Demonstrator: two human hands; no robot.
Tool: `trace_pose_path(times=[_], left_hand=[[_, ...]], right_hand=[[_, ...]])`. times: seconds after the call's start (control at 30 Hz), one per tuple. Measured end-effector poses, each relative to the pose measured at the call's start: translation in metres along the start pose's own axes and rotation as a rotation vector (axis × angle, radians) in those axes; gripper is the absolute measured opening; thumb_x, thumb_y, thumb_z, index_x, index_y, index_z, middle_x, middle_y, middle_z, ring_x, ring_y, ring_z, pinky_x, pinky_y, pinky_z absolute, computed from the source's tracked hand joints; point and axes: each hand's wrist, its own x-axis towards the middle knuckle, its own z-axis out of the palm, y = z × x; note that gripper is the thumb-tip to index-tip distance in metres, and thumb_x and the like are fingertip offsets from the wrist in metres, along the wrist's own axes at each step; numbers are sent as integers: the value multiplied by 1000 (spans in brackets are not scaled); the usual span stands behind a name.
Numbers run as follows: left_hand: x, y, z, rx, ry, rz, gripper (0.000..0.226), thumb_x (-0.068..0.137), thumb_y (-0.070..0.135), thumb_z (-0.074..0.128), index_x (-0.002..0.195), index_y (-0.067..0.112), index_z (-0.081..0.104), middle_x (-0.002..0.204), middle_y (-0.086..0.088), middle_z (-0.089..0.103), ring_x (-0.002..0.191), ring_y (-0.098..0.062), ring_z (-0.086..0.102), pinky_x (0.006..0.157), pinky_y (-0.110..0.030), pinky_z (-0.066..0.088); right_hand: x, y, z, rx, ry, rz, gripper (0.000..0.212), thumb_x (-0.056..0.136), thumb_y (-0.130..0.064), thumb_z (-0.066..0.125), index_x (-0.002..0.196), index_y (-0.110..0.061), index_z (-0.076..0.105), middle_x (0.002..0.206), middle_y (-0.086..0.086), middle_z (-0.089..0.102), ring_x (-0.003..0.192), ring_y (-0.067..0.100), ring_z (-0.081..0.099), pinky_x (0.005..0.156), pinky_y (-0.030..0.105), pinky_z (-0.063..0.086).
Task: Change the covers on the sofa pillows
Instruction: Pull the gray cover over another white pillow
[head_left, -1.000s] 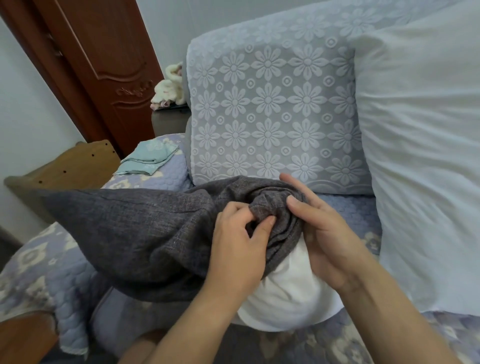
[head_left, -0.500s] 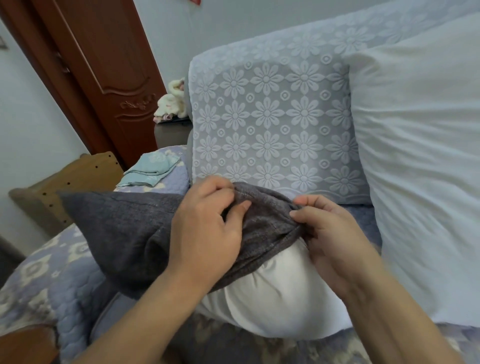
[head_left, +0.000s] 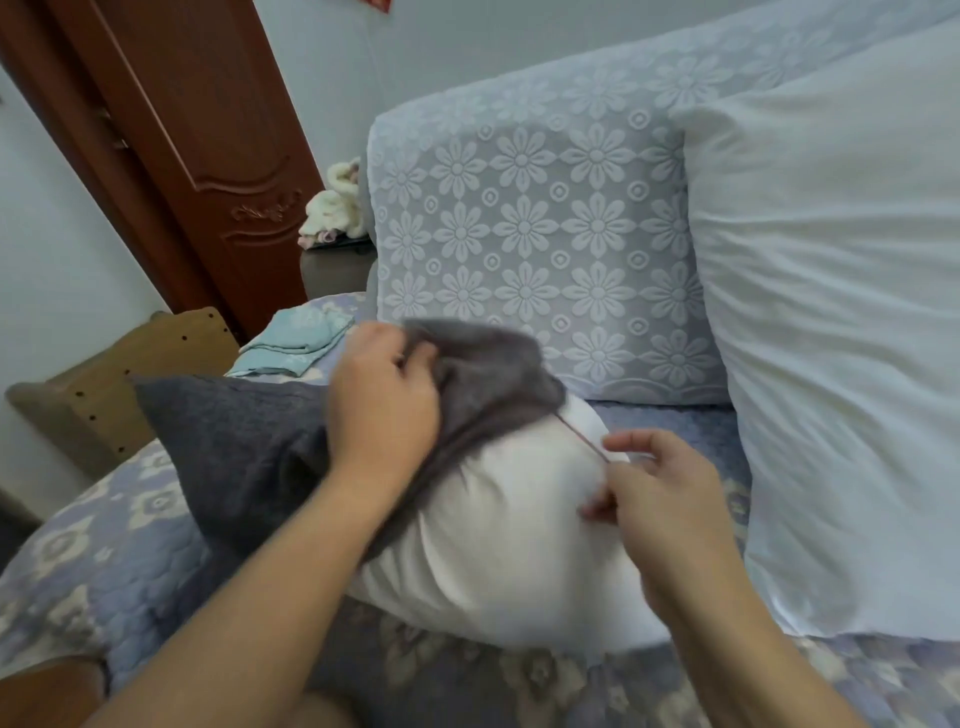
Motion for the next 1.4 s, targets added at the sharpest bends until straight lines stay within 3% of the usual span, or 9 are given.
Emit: trace_pose_path(times=[0.1, 0.27, 0.47, 0.63, 0.77, 0.9, 1.13, 1.27, 1.4], left_hand=[[23, -1, -23, -125, 67, -40, 9, 97, 18, 61, 98, 11, 67, 101, -4, 63, 95, -22, 59, 86, -35, 47], [-18, 2, -13, -636, -457, -342, 19, 100, 10, 58, 111, 15, 72, 109, -2, 77, 109, -26, 70, 103, -53, 50], [-63, -12, -14, -838, -717, -410, 22, 94, 20, 61, 111, 14, 74, 115, -9, 75, 113, -27, 68, 105, -50, 50], [-60, -15, -21, -417, -873, 10, 20, 102, 19, 58, 119, 23, 67, 123, 10, 65, 119, -7, 59, 108, -38, 45], [-58, -11, -22, -217, -783, 202, 19, 95, 25, 66, 114, 24, 64, 120, 18, 58, 116, -1, 55, 101, -33, 46], [-62, -11, -17, -118, -752, 139, 51, 81, 46, 76, 124, 40, 50, 119, 27, 54, 113, 5, 52, 98, -34, 49], [-57, -11, 21, -244, -833, 53, 35, 98, 41, 60, 132, 36, 55, 124, 23, 62, 118, 5, 55, 107, -32, 46], [-41, -13, 24, -310, -1007, -11, 41, 100, 23, 62, 140, 30, 54, 130, 23, 62, 118, 13, 53, 102, -7, 38], [-35, -15, 36, -11, -969, 116, 51, 85, 38, 75, 129, 35, 50, 123, 10, 61, 115, -10, 58, 104, -32, 46]], right_hand=[[11, 17, -23, -17, 86, 69, 29, 80, 10, 54, 100, -5, 68, 55, 13, 63, 50, 24, 60, 59, 40, 57], [9, -18, -3, 104, -68, -212, 14, 95, -3, 54, 97, -13, 63, 59, 5, 60, 46, 19, 56, 50, 38, 52], [13, -6, 14, 36, -248, 89, 36, 102, -33, 54, 82, -4, 60, 59, 6, 51, 45, 17, 52, 50, 31, 52], [18, -2, 8, 171, -349, 249, 26, 102, -26, 58, 106, 0, 58, 84, 15, 63, 55, 19, 59, 53, 32, 57], [23, 2, 4, 50, -387, 201, 36, 94, -36, 68, 93, 0, 62, 67, 9, 54, 52, 14, 50, 56, 29, 54], [20, 5, 10, 51, -558, 145, 25, 91, -29, 71, 74, -13, 62, 64, 4, 52, 59, 14, 47, 62, 30, 43], [46, 34, 10, 763, -458, 473, 30, 90, -4, 53, 114, 8, 66, 106, 22, 72, 84, 25, 71, 76, 36, 62], [50, 45, 8, 857, -486, 526, 43, 94, -10, 52, 132, 10, 56, 130, 25, 63, 93, 27, 72, 84, 40, 61], [48, 43, 7, 751, -561, 467, 40, 91, -9, 57, 127, 7, 62, 119, 22, 69, 93, 25, 71, 85, 36, 61]])
